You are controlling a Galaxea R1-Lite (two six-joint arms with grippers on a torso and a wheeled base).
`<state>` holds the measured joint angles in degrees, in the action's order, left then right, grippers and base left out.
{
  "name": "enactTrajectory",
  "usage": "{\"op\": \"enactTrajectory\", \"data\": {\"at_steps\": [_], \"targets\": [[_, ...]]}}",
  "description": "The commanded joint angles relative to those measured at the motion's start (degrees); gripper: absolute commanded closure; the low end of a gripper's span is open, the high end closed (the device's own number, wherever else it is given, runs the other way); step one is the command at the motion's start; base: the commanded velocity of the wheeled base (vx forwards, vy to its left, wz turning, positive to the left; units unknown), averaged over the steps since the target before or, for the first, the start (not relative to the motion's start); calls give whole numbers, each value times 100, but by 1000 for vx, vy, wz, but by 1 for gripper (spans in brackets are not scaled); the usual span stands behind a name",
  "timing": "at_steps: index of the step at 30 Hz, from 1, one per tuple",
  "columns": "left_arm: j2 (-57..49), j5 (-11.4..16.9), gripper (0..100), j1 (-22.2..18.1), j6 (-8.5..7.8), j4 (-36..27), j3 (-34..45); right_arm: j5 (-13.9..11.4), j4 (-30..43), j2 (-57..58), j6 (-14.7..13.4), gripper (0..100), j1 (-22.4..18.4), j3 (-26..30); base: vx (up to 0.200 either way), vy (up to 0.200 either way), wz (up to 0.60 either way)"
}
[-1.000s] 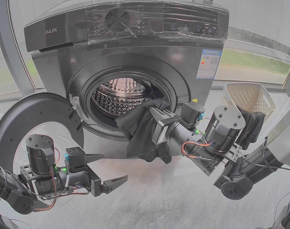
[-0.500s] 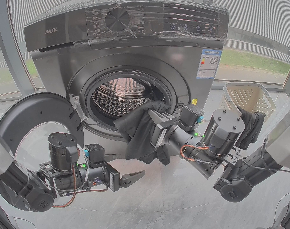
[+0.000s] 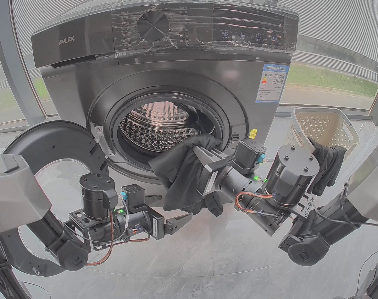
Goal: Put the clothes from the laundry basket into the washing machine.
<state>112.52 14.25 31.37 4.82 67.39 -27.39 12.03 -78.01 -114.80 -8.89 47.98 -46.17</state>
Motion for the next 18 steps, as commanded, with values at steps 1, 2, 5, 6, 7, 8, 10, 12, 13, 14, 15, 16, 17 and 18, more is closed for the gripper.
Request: {"op": "enactTrajectory", "data": {"at_steps": [1, 2, 5, 6, 7, 8, 10, 12, 13, 14, 15, 16, 17, 18], "targets": [[253, 16, 0, -8, 2, 11, -126, 1, -4, 19, 1, 100, 9, 11, 0, 0, 0], [271, 16, 0, 27, 2, 11, -161, 1, -4, 19, 1, 100, 9, 11, 0, 0, 0], [306, 25, 0, 45, 11, 11, -240, 1, -4, 28, -8, 100, 9, 29, 0, 0, 0], [323, 25, 0, 45, 11, 20, -267, 1, -4, 19, -8, 100, 9, 37, 0, 0, 0], [323, 25, 0, 45, 11, 20, -267, 1, -4, 19, -8, 100, 9, 37, 0, 0, 0], [350, 16, 0, 45, 19, 81, -319, 1, -13, 19, -8, 100, 9, 37, 0, 0, 0], [367, 16, 0, 54, 37, 178, -337, -8, -13, 1, -8, 100, 9, 37, 0, 0, 0], [464, -1, 0, 54, 55, 266, -372, 1, -22, -7, -8, 100, 9, 29, 0, 0, 0], [525, -10, 0, 45, 46, 327, -398, -8, -48, -16, -8, 100, 9, 37, 0, 0, 0], [578, -28, 0, 45, 46, 407, -407, 1, -74, -16, 1, 100, 9, 37, 0, 0, 0], [631, -36, 0, 45, 55, 494, -398, 1, -92, -25, 1, 100, 9, 29, 0, 0, 0], [640, -45, 0, 45, 55, 503, -398, 1, -92, -25, 1, 100, 9, 29, 0, 0, 0], [745, -54, 0, 45, 55, 653, -390, 1, -92, -25, 1, 100, 9, 37, 0, 0, 0], [798, -63, 0, 45, 55, 714, -398, -8, -92, -25, 1, 100, 9, 37, 0, 0, 0]]}}
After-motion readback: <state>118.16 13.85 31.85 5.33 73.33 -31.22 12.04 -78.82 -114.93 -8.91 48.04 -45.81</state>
